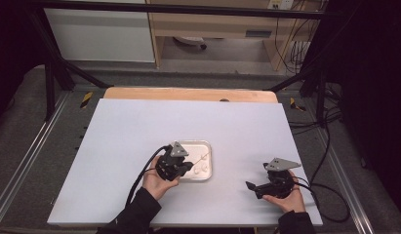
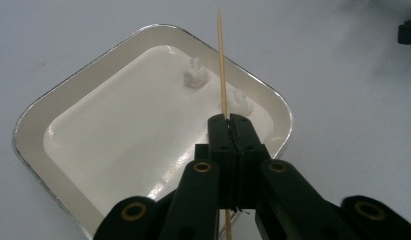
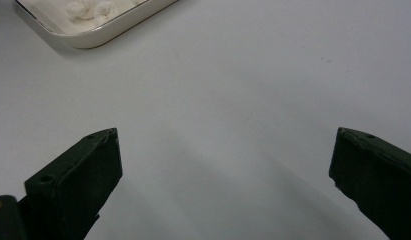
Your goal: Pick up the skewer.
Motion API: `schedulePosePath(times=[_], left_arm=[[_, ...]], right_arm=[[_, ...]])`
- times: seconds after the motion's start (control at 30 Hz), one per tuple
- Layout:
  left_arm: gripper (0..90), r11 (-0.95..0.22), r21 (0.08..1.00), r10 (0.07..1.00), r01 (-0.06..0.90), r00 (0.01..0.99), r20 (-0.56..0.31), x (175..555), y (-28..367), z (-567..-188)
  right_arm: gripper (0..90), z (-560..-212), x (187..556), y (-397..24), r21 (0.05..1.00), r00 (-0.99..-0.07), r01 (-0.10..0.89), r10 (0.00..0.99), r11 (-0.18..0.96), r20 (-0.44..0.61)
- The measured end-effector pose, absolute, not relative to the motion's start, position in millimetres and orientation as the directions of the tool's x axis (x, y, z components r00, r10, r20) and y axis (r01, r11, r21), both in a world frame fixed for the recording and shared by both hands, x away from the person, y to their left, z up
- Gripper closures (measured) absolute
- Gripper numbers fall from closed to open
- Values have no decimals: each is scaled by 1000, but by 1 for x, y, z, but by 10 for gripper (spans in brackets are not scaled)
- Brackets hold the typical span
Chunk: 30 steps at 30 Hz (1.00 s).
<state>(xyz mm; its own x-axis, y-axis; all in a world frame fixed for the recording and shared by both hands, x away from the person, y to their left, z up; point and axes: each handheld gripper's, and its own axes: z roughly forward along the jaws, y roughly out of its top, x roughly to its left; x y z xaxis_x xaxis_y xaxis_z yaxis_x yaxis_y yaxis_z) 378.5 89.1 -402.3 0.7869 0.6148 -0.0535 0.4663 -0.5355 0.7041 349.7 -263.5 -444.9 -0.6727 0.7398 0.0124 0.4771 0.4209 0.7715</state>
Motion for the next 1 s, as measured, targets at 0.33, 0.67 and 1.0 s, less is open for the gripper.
schedulePosePath(times=[0.33, 0.67, 1.0], left_arm=[[890, -581, 692, 566, 429, 823, -35, 375, 73, -396], [891, -646, 660, 510, 384, 860, -1, 372, 52, -389], [891, -687, 635, 465, 352, 885, 12, 371, 31, -384]], right_arm=[[11, -438, 345, -255, 754, -703, 432, 708, 494, -61], [20, -436, 337, -248, 717, -733, 358, 655, 598, -180], [45, -435, 333, -243, 664, -752, 276, 587, 694, -301]])
